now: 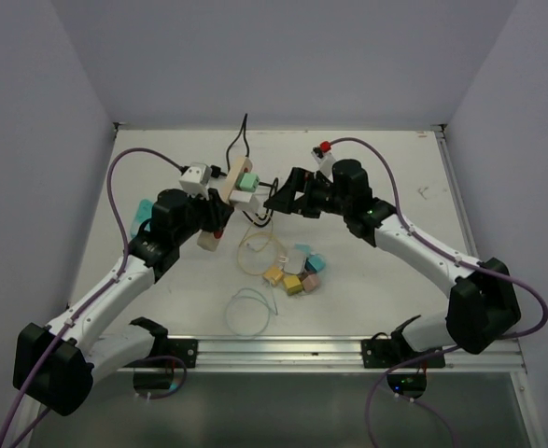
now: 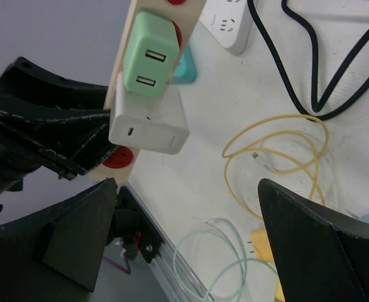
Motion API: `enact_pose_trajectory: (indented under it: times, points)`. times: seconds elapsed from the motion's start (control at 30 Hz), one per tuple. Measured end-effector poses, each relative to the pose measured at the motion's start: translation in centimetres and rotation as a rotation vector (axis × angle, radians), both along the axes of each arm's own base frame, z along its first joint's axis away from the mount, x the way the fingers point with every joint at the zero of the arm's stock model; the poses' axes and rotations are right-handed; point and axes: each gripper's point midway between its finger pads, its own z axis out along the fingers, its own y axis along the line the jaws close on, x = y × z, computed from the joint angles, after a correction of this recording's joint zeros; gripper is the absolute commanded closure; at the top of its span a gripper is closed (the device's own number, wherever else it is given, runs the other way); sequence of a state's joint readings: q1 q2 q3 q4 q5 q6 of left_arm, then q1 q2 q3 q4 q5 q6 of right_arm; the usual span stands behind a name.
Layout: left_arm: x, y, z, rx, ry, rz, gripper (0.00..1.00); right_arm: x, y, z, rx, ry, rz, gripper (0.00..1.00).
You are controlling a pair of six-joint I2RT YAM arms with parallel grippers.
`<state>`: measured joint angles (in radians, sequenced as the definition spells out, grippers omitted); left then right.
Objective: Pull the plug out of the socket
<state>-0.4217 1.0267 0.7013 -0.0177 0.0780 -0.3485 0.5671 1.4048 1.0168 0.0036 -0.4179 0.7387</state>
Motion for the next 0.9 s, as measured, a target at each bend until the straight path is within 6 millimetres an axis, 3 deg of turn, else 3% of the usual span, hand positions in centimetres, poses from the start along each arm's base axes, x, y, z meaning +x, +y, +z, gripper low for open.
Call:
enact_pose_trajectory:
  times: [0.13,0.33,0.53,0.9]
  points:
    - [0.0,-0.2,0.2,-0.012,-0.002,-0.006,1.0,0.7,1.1,1.8,0.089,0.029,-0.041,0.01]
    - [0.0,-0.3,0.4,-0.019,-0.009,-0.008,1.0,1.1,4.2,2.9,0.164,0.081,-0.063,0.01]
    - [0.1,-0.1,0.3,-0.014,-0.009,0.004,1.0,1.1,6.1,2.2,0.184,0.139,-0.097,0.02]
    - [0.2,0.2,0.1,-0.007,-0.014,0.023,1.0,2.3,6.3,0.7,0.178,0.203,-0.189,0.06]
